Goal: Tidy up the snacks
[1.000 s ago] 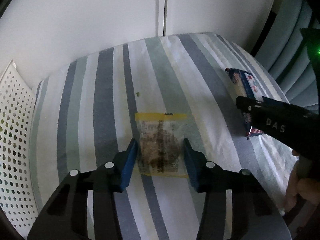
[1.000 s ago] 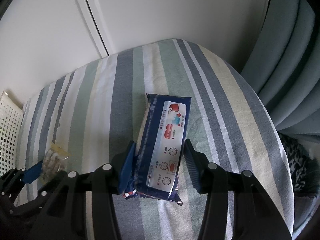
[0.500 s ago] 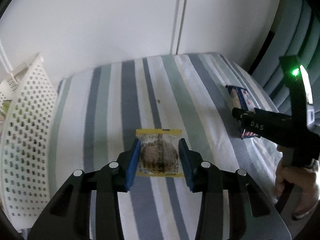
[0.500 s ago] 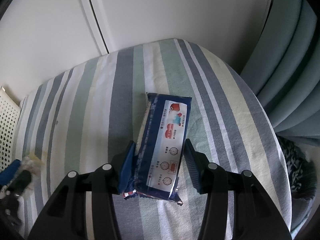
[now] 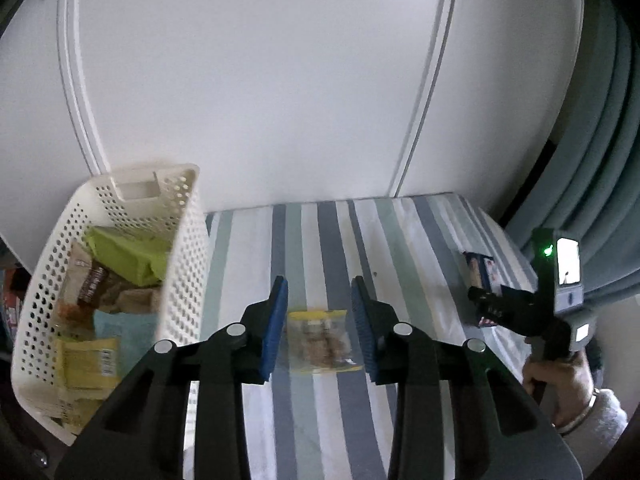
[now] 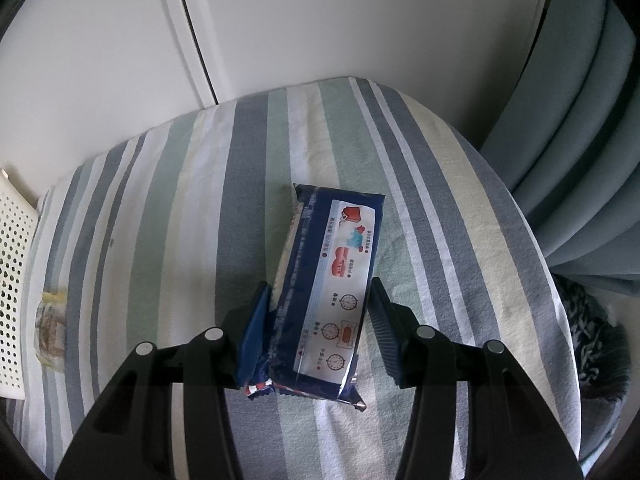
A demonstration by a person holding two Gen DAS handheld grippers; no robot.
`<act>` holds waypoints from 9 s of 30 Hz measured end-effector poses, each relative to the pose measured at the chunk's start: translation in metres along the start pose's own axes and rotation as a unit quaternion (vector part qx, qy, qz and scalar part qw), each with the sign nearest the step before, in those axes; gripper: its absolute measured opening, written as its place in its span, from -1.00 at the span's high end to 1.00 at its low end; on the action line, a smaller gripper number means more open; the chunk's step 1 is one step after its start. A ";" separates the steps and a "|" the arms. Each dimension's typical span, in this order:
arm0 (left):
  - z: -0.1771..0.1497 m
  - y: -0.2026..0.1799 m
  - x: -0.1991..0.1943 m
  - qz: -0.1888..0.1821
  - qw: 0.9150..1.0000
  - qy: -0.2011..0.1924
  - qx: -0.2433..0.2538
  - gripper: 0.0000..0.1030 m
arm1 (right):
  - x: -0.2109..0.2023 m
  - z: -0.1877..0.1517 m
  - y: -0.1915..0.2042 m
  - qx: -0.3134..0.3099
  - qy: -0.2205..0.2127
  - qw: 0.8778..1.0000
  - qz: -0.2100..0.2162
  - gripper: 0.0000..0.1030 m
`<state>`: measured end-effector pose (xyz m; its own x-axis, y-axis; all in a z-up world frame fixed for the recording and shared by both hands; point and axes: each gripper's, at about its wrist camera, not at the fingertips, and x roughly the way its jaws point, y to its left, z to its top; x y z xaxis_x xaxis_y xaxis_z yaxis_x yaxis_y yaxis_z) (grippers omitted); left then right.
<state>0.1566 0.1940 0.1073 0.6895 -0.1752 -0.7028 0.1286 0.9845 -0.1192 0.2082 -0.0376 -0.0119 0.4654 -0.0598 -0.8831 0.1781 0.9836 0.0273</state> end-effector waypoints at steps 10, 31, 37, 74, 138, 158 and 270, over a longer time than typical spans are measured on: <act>-0.024 -0.024 0.036 -0.019 0.998 0.052 0.023 -0.29 | 0.000 0.000 -0.001 0.002 0.000 1.000 0.002 0.04; -0.059 -0.017 0.113 0.016 0.992 0.126 0.004 0.23 | 0.000 -0.001 0.000 0.002 -0.001 1.000 0.002 0.04; -0.049 -0.015 0.082 0.013 0.996 0.089 0.000 0.24 | -0.001 -0.001 -0.001 0.004 -0.001 1.000 0.003 0.04; -0.042 0.164 -0.061 0.176 0.961 -0.089 -0.194 -0.70 | 0.000 0.001 0.000 -0.003 0.000 1.000 -0.007 0.04; -0.106 0.238 -0.111 0.275 0.911 -0.135 -0.276 -0.89 | -0.124 -0.024 0.292 -0.183 0.016 0.942 0.280 0.11; -0.088 0.203 -0.114 0.334 0.913 -0.142 -0.188 -0.95 | -0.184 -0.077 0.247 -0.276 -0.131 0.940 0.151 -0.90; -0.080 0.184 -0.122 0.423 0.884 -0.169 -0.102 -0.95 | -0.222 -0.133 0.279 -0.341 -0.230 0.908 0.078 -0.90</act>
<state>0.0391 0.3973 0.1147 0.6558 0.6658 -0.3557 -0.6427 0.7397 0.1996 0.0394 0.2725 0.1299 0.7797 0.1787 -0.6001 -0.4267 0.8531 -0.3004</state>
